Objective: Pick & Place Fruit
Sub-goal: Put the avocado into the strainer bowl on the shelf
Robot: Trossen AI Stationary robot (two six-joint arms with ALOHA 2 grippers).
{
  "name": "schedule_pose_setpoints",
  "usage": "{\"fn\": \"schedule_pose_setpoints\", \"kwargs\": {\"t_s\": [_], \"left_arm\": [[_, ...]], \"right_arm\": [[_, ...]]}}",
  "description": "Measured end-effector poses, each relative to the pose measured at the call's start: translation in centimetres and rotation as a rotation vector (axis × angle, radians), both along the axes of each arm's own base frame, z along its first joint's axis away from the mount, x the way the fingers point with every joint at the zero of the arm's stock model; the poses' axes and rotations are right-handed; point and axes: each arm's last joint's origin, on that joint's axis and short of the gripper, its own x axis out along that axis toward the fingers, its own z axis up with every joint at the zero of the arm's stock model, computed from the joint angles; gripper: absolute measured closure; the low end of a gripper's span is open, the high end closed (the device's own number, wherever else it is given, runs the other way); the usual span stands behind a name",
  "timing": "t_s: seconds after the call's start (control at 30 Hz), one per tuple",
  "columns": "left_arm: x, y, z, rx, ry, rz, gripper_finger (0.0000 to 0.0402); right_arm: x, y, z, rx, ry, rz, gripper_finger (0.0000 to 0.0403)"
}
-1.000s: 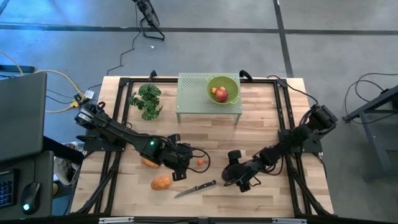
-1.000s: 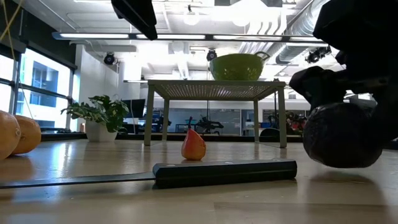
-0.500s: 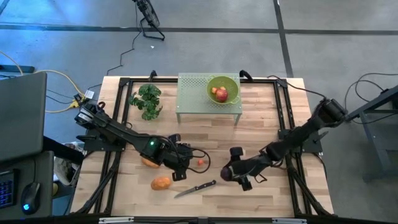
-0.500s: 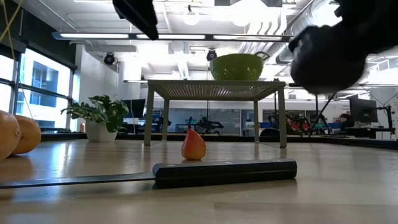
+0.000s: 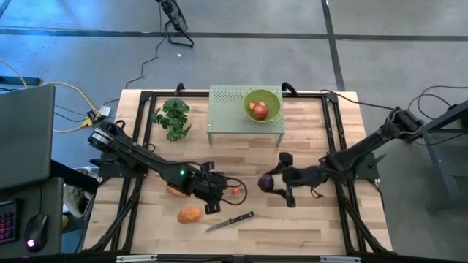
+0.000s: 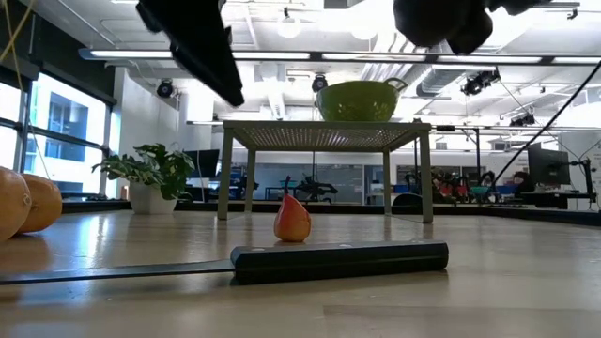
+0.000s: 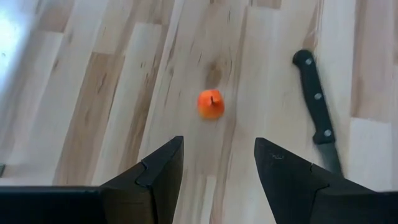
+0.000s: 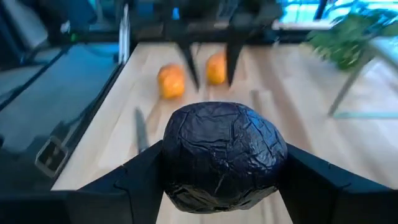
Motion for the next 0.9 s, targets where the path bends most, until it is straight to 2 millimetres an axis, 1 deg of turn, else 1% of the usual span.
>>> {"fn": "schedule_pose_setpoints", "kwargs": {"t_s": [0.27, 0.47, 0.7, 0.9], "left_arm": [[0.1, 0.0, -0.1, -0.003, -0.016, 0.001, 0.0210], [0.2, -0.1, 0.0, 0.005, -0.031, -0.019, 0.0210], [0.2, -0.1, 0.0, 0.006, -0.031, -0.020, 0.0210], [0.2, -0.1, 0.0, 0.006, -0.032, -0.020, 0.0210]], "right_arm": [[-0.2, -3.0, 2.4, 0.007, -0.126, -0.155, 0.0149], [0.1, -5.4, 3.7, 0.003, -0.215, -0.247, 0.0149], [0.5, -8.2, 4.5, 0.005, -0.285, -0.365, 0.0149], [0.7, -10.6, 4.8, -0.002, -0.312, -0.467, 0.0149]]}}
